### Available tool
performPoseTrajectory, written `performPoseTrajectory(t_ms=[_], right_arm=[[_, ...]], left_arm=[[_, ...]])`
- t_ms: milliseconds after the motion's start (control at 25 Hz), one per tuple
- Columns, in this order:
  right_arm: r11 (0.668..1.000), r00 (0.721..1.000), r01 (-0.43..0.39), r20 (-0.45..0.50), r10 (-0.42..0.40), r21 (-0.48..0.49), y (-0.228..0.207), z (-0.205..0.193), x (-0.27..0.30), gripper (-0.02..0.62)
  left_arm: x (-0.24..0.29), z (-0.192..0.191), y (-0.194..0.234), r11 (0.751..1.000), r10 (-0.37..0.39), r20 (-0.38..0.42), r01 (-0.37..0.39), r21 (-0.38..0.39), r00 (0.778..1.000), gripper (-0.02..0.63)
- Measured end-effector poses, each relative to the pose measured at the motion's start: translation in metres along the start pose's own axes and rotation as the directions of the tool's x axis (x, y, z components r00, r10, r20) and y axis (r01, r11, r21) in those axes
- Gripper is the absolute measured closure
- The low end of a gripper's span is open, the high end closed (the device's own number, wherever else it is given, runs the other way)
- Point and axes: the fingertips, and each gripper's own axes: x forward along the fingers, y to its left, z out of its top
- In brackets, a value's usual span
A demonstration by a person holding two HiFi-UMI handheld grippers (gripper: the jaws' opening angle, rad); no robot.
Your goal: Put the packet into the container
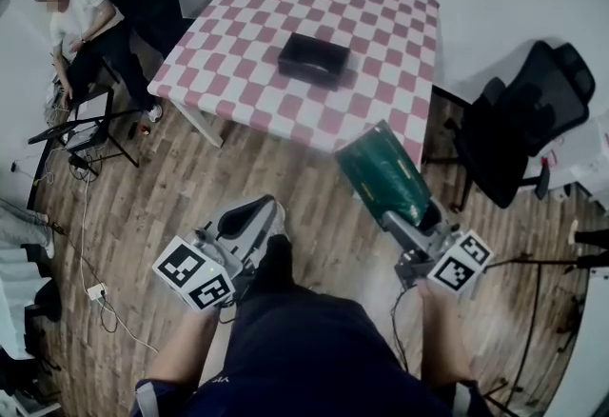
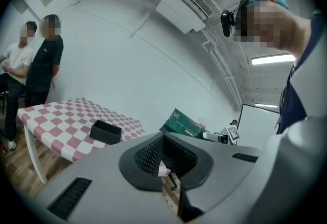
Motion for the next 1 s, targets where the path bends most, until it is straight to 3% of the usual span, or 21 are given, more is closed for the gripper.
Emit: performPoseTrajectory(t_ms=[480, 760, 840, 1000], right_arm=[[0.997, 0.995, 0.077, -0.064, -0.077, -0.007, -0.080, 0.029, 0.163, 0.176], [0.992, 0.984, 0.114, -0.131, -0.121, -0.060, -0.129, 0.045, 0.247, 0.176], [0.990, 0.982, 0.120, -0.137, -0.129, -0.072, -0.121, 0.037, 0.243, 0.176], [0.982, 0.986, 0.136, -0.083, -0.147, -0.127, -0.044, -0.011, 0.159, 0.176]], left_arm=[[0.083, 0.048, 0.165, 0.998, -0.045, -0.061, 0.042, -0.052, 0.997, 0.580], [0.130, 0.082, 0.256, 0.993, -0.096, -0.108, 0.089, -0.071, 0.989, 0.580], [0.119, 0.076, 0.254, 0.992, -0.111, -0.119, 0.103, -0.069, 0.987, 0.580], [0.038, 0.036, 0.175, 0.987, -0.161, -0.106, 0.160, -0.016, 0.981, 0.580]])
